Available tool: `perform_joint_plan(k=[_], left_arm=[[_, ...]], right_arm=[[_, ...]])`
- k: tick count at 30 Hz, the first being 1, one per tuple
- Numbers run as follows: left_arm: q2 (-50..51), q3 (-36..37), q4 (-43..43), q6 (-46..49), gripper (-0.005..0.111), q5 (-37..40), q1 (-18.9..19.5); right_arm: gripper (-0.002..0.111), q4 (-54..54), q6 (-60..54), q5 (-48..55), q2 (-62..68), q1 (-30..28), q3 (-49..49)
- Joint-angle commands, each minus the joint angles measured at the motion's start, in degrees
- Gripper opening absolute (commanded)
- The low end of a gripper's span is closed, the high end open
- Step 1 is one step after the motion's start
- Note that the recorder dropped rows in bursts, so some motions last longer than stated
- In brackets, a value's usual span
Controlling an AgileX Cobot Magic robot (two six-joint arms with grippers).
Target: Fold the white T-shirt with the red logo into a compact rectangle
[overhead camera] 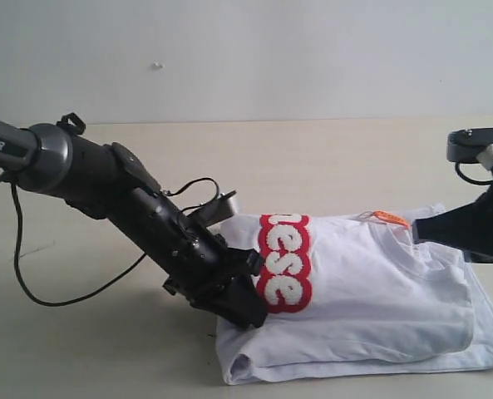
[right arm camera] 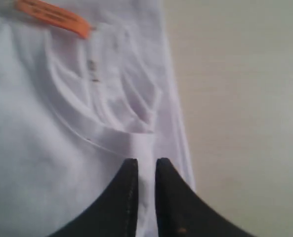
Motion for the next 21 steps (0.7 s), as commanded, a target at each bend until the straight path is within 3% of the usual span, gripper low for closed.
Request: perform_joint_plan(k=[1,9,21], left_arm=[[0.52,0.51,6.66,-0.62,0.028,1.43,4.81],[0.44,0.51,7.44,-0.62,0.028,2.93,10.12],[0.4,0.51,8.34,-0.51,0.028,5.39,10.5]], right_arm=[[0.0,12.51,-13.89,-7.01,0.83,-0.1,-0.4],[0.0,12.59,-13.88,-8.83,5.24,-0.1,-0.4],[0.0,12.59,-13.88,-14.57,18.32,-0.1,-0.4]])
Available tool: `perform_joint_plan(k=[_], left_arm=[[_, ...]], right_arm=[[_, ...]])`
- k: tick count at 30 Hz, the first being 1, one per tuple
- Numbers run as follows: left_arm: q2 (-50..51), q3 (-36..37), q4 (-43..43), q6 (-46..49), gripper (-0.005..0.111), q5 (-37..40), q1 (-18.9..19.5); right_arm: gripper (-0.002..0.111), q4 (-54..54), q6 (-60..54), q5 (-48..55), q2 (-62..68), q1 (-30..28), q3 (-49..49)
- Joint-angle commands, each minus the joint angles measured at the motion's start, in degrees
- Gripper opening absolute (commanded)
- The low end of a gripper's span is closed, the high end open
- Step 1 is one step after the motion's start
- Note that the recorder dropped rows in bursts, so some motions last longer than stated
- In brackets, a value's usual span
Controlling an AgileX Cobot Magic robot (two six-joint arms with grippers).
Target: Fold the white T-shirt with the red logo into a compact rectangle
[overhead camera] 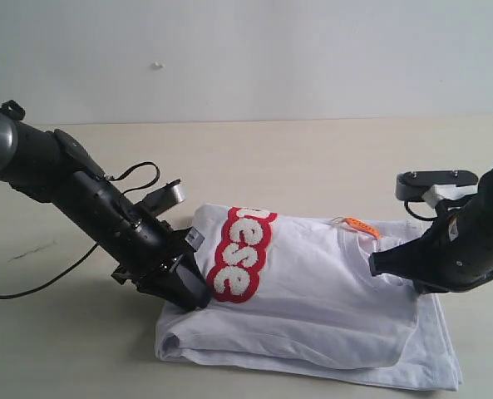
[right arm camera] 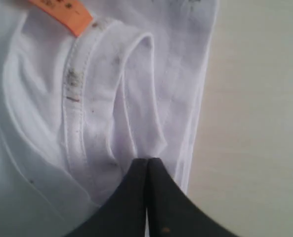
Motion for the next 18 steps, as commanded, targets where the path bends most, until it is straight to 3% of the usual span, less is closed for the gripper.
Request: perform_joint_plan(k=[1,9,18], left_arm=[[0.13,0.51,3.28,-0.17,0.028,-0.22,0.6],[-1.64,0.51,6.35,-0.79,0.028,-0.38,3.04],[-1.64,0.51,8.59,-2.54,0.028,0.51,6.93]], right_arm=[[0.0,0.13,-0.37,-3.59,4.7,-0.1,-0.27],[0.0,4.53,-0.58,-4.22,9.37,0.05,-5.34],[0.0,4.53,0.84,-2.51,12.22,5.6,-12.19]])
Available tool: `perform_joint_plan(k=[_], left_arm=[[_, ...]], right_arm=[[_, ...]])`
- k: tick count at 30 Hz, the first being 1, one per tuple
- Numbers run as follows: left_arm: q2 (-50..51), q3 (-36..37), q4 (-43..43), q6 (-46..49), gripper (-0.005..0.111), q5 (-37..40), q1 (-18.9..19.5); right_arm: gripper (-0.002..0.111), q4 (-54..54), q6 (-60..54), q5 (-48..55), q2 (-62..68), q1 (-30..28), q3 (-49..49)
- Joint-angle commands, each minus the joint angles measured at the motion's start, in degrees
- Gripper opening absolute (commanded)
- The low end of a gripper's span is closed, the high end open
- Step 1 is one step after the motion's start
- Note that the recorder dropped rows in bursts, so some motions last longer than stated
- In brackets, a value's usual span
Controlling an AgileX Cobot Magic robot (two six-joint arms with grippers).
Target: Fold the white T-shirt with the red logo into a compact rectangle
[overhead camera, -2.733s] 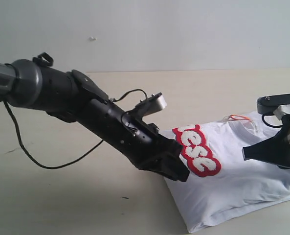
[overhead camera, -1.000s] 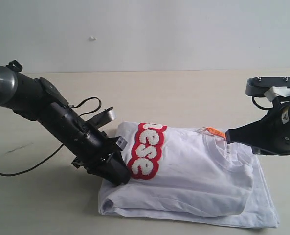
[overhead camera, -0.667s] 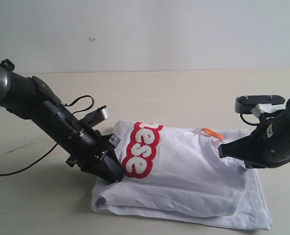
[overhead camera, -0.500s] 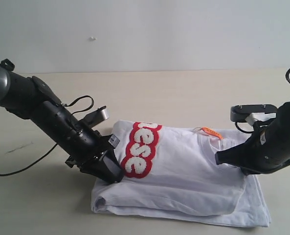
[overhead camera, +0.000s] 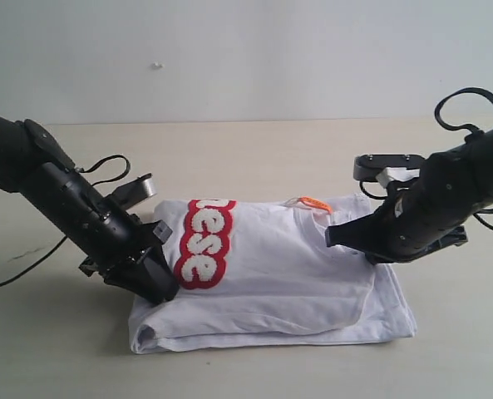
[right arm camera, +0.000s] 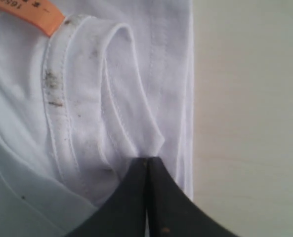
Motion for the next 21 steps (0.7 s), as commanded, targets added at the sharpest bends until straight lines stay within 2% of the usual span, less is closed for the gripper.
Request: perform_joint_plan(k=[1,7,12,16,21], left_arm=[[-0.27,0.4,2.77,-1.02,0.028,-0.64,1.72],[-1.94,0.4,1.92,0.33,0.028,-1.86,1.72],[-7.68,0.4,1.95,0.75,0.028,-7.54,1.72],[-12.57,0.4,1.92,0.75,0.028,-9.03,1.72],[-17.14,0.4,2.94,0.75,0.028,-5.44,1.72]], right_arm=[[0.0,0.31,2.12,2.05,2.09,2.15,-2.3],[0.0,-0.11,3.08,5.36,1.68,2.15,-3.54],[0.0,-0.85,3.88,4.94,-2.16,2.15,-3.54],[0.0,-8.28,10.09,5.2,-6.27,2.15,-3.54],[0.0,-19.14,18.73,9.65,-11.18,2.15,-3.54]])
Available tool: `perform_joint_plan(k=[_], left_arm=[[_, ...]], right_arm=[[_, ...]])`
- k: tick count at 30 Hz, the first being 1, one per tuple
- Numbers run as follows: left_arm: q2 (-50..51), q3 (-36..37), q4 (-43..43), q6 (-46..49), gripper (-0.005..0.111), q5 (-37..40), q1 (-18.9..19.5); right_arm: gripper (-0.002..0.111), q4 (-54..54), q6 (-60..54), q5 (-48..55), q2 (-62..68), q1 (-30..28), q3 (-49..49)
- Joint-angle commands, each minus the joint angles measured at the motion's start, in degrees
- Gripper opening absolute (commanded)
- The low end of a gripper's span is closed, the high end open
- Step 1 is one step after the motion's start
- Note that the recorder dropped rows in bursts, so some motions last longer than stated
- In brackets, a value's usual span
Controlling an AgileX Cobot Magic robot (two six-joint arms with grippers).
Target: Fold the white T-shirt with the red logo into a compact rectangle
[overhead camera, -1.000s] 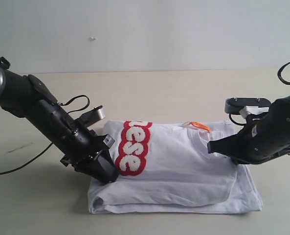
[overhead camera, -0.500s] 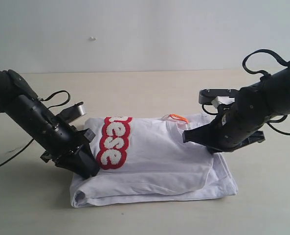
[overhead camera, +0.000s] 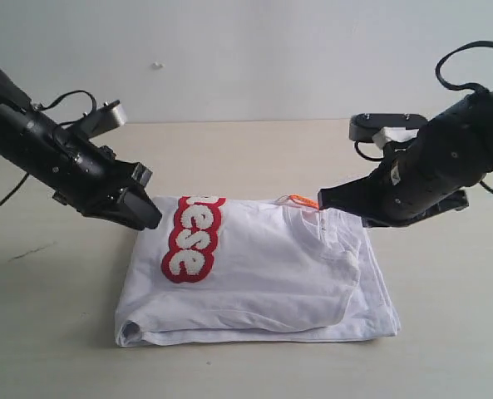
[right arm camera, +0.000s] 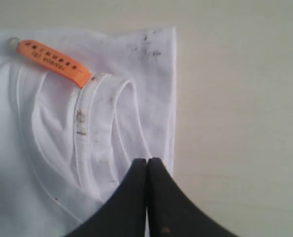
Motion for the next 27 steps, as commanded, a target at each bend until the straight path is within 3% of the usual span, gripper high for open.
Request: perform_joint_plan(k=[1,4,8,14,27], left_arm=[[-4.62,0.35,0.8,0.29,0.028,3.19,0.1],[-8.79,2.82,0.8,0.29,0.028,1.21,0.1],[-16.88,8.4,0.69,0.29,0.025,-7.42,0.1],[-30.02,19.68,0.45,0.45,0.0,-21.08,0.1],[-57.33,41.34,-6.83,1.29,0.0,-39.41,0.1]], right_arm=[[0.0,-10.43,7.51,5.1,-4.8,0.11,-0.04],[0.0,-14.91,10.05,8.86,-8.36,0.11,0.07],[0.0,-18.3,11.54,9.33,-14.19,0.11,2.42],[0.0,-22.98,16.64,9.21,-23.88,0.11,7.44],[0.0,-23.17,16.98,9.32,-43.29,0.11,20.19]])
